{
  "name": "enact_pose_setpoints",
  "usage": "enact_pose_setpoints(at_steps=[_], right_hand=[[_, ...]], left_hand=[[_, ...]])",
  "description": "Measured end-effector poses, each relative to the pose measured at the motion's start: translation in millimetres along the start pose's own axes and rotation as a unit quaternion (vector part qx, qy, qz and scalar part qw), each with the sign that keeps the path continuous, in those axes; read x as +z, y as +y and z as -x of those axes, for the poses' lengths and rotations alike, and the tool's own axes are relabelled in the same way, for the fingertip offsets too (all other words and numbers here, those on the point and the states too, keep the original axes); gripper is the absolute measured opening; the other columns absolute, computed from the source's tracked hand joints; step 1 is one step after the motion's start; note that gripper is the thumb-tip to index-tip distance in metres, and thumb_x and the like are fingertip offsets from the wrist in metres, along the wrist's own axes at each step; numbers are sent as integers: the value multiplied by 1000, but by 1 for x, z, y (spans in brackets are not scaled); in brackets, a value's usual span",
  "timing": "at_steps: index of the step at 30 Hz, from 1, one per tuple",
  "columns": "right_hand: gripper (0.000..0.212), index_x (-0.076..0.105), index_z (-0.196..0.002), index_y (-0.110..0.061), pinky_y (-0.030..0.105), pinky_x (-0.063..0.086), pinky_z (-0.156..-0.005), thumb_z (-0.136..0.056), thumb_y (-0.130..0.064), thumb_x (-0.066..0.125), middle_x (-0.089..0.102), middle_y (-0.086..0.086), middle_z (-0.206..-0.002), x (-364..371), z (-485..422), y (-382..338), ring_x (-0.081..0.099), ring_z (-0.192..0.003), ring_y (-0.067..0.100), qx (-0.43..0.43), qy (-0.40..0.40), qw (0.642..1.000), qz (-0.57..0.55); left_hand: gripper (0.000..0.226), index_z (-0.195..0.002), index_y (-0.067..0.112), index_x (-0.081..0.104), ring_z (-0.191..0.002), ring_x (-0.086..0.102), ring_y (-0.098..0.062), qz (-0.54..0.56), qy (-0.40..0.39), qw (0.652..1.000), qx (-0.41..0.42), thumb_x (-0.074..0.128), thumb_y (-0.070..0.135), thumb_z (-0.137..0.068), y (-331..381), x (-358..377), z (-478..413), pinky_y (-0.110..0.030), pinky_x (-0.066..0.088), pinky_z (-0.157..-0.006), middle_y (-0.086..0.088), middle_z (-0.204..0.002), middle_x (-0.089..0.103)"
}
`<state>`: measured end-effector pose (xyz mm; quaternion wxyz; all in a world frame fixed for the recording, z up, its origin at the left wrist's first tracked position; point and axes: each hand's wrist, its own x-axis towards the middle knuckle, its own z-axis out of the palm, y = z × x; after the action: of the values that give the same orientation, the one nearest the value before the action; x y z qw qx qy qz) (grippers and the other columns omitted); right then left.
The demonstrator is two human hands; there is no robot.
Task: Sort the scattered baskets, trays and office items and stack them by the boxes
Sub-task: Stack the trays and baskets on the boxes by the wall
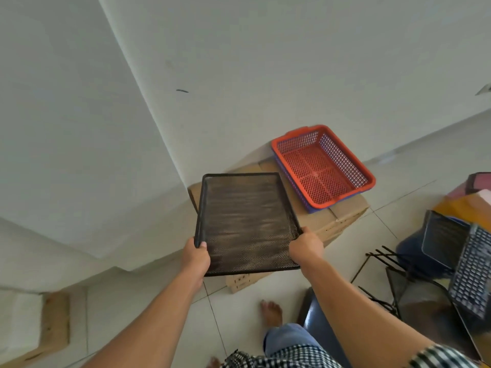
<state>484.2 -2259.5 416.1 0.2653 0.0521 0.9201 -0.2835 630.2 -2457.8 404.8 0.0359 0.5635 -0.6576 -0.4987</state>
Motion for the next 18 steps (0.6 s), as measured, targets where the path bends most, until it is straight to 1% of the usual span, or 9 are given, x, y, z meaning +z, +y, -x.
enact_pose_setpoints(at_steps=[3,6,9,10,12,15,18], right_hand=[[48,49,-138,-12,37,54,-83,-91,-6,48,65,12,-117,4,-25,-9,62,-108,33,-10,-18,1000,18],[47,50,-138,-13,37,52,-89,-91,-8,49,66,11,-120,6,-54,-21,62,-112,34,-15,-24,999,41],[45,49,-136,-10,36,49,-83,-91,-8,49,66,13,-119,9,-78,-29,63,-111,34,-18,-35,997,70],[44,48,-136,-9,36,50,-83,-92,-7,49,66,13,-119,9,-85,-30,63,-111,35,-18,-41,996,82],[47,46,-139,-10,37,50,-85,-92,-8,48,66,13,-121,10,-98,-30,62,-113,35,-19,-49,992,111],[53,42,-144,-13,37,49,-88,-93,-8,49,66,14,-123,10,-114,-30,62,-114,35,-27,-59,988,141],[51,43,-142,-14,38,50,-89,-92,-7,49,66,13,-122,10,-125,-33,63,-113,35,-35,-73,984,160]], left_hand=[[29,-134,11,52,-109,57,-29,7,-2,1000,-22,42,19,-108,3,10,-16,-42,48,-95,-9,-121,60],[34,-141,13,48,-116,55,-31,13,6,999,-52,41,20,-108,9,23,-31,-43,46,-98,-10,-130,58],[30,-135,13,52,-108,56,-28,18,15,997,-77,42,20,-108,13,35,-43,-39,46,-91,-8,-124,60],[29,-134,13,53,-107,56,-28,19,14,996,-84,43,20,-107,13,39,-46,-39,45,-90,-9,-123,61],[31,-134,12,54,-108,57,-30,11,8,995,-100,45,20,-106,12,46,-50,-38,46,-93,-10,-125,61],[31,-133,8,57,-111,59,-34,-11,-3,993,-113,48,15,-104,8,56,-53,-41,48,-99,-14,-125,63],[28,-126,7,61,-105,61,-33,-26,-7,992,-124,46,10,-102,7,64,-54,-39,50,-92,-14,-117,66]])
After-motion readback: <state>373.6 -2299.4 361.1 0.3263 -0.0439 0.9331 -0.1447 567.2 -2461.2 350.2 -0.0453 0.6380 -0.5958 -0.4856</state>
